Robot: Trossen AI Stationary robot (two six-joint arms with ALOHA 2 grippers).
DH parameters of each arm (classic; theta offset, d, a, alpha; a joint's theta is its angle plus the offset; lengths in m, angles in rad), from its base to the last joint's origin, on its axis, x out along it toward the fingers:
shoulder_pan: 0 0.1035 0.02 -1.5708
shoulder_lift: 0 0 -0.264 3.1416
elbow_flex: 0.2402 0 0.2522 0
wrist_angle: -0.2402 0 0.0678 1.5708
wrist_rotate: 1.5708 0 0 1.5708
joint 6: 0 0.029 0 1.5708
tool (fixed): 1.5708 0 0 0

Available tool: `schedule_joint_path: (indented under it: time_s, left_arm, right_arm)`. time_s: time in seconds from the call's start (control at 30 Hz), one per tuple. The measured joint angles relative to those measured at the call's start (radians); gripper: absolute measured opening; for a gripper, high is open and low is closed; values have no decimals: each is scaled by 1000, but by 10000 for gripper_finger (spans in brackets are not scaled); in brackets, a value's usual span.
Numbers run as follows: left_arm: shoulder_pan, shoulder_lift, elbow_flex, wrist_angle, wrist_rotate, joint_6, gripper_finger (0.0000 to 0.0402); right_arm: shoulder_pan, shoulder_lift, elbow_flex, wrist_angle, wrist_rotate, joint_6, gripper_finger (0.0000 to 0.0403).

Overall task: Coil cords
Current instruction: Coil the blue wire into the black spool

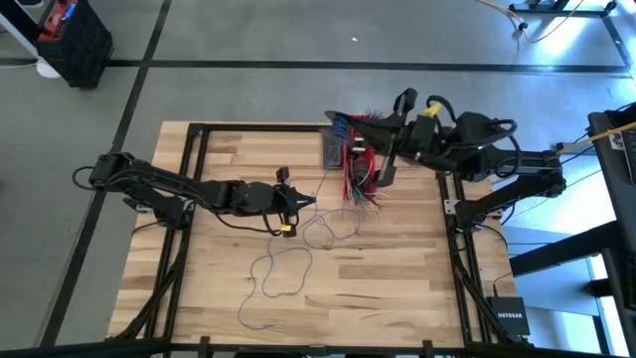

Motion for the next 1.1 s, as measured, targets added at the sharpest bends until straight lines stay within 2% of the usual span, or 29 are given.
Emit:
schedule_joint_path:
  time_s: [0.23,0.43,0.7,0.93,1.1]
  left_arm:
    - [0,0,0,-26,19,0,6]
    - [0,0,0,-50,19,0,6]
    - [5,0,0,-69,20,5,6]
    - [6,6,-8,-101,21,7,6]
    - [6,5,-6,-67,15,11,2]
  right_arm:
    - [0,0,60,-48,2,-31,8]
    - [-1,0,126,-52,96,-136,8]
    - [-1,-1,196,-100,95,-149,8]
    - [-1,2,200,-337,103,-103,8]
    - [-1,17,163,-512,105,-65,8]
